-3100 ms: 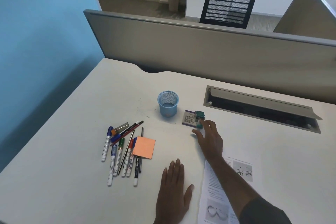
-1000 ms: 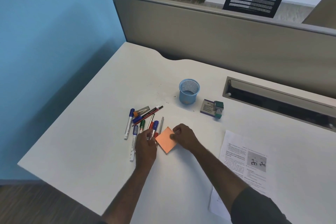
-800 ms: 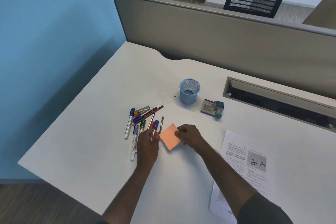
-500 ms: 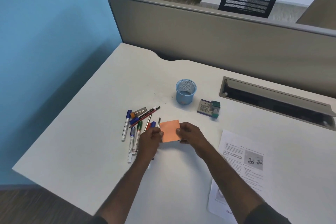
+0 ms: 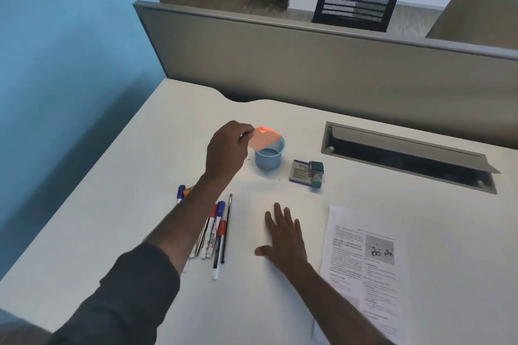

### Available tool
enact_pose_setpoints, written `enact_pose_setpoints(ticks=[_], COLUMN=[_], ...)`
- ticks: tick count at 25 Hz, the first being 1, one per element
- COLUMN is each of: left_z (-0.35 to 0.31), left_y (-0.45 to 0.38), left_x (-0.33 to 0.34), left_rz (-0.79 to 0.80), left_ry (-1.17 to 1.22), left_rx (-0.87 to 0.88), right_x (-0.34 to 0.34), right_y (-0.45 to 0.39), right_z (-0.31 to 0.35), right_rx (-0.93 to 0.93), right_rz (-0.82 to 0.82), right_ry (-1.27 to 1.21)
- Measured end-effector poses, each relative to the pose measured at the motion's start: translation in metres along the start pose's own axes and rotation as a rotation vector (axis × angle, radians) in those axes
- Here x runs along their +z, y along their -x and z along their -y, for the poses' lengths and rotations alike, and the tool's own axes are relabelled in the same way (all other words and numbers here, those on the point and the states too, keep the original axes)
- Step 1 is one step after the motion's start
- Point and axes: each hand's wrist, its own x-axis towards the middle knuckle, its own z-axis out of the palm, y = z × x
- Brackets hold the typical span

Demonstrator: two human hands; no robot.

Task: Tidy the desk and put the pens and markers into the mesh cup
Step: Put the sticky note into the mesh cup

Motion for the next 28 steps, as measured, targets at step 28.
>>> enact_pose_setpoints(ticks=[28], left_z=[0.019], left_y=[-0.048], left_x=[0.084], left_rz=[0.362], left_ry=[-0.674], left_rx=[0.272], right_x=[-0.008], right_y=[-0.003], right_z=[0.007], right_rx=[0.042], right_rz=[0.017], right_ry=[0.009])
